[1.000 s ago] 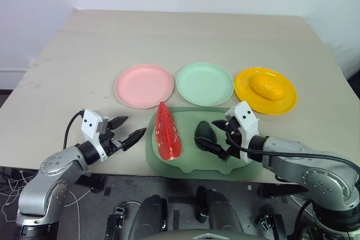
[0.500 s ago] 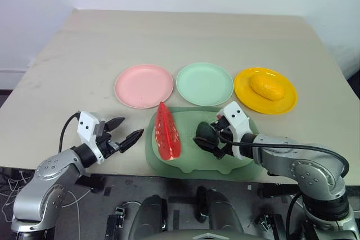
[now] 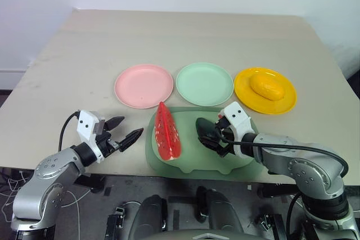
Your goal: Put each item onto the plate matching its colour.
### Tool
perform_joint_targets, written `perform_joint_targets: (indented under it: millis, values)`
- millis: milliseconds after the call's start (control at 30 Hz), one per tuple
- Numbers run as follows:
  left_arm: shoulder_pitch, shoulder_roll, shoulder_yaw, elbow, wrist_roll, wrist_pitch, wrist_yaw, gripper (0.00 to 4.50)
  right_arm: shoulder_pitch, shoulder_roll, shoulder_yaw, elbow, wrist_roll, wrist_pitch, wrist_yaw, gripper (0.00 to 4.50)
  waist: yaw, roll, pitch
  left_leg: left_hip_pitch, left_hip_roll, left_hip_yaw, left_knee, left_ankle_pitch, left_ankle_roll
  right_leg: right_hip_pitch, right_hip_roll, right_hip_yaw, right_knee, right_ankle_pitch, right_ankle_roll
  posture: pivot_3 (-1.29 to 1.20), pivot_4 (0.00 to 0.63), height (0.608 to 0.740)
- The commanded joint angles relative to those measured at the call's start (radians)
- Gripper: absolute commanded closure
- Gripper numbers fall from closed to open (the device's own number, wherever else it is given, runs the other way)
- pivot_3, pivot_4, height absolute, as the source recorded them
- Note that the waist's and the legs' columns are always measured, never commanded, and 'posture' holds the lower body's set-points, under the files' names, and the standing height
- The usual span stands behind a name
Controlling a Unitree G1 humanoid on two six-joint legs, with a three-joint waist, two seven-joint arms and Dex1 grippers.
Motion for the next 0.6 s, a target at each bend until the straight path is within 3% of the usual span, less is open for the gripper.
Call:
perform_joint_targets:
  millis: [33, 267, 467, 600]
  values:
    - [-0.006, 0.001, 0.016, -0.022, -0.007, -0.016, 0.001, 0.00, -0.026, 0.006, -0.013, -0.012, -0.015, -0.009, 0.019, 1.43, 0.000, 0.000, 0.000, 0.000, 0.000, 0.000, 0.000, 0.000, 0.000, 0.000, 0.000, 0.000, 0.000, 0.000, 0.000, 0.00, 0.150, 0.740]
    - [-0.008, -0.003, 0.015, -0.023, -0.006, -0.018, 0.005, 0.00, -0.212, 0.020, -0.075, 0.116, -0.065, -0.127, 0.079, 1.43, -0.004, 0.000, 0.000, 0.000, 0.000, 0.000, 0.000, 0.000, 0.000, -0.001, 0.000, 0.000, 0.000, 0.000, 0.000, 0.00, 0.150, 0.740]
    - [-0.032, -0.014, -0.005, -0.017, 0.003, -0.021, 0.013, 0.00, -0.391, 0.006, 0.153, 0.532, -0.374, -0.463, 0.190, 1.43, -0.006, 0.000, 0.000, 0.000, -0.001, 0.001, -0.001, 0.000, 0.000, 0.000, 0.000, 0.000, 0.000, 0.000, 0.000, 0.00, 0.150, 0.740]
    - [-0.027, -0.023, 0.000, -0.040, 0.005, -0.015, 0.036, 0.00, -0.429, 0.040, 0.182, 0.752, -0.479, -0.631, 0.253, 1.43, -0.007, 0.001, 0.000, -0.001, -0.001, 0.001, -0.001, 0.000, 0.000, 0.000, 0.000, 0.000, 0.000, 0.002, 0.003, 0.00, 0.150, 0.740]
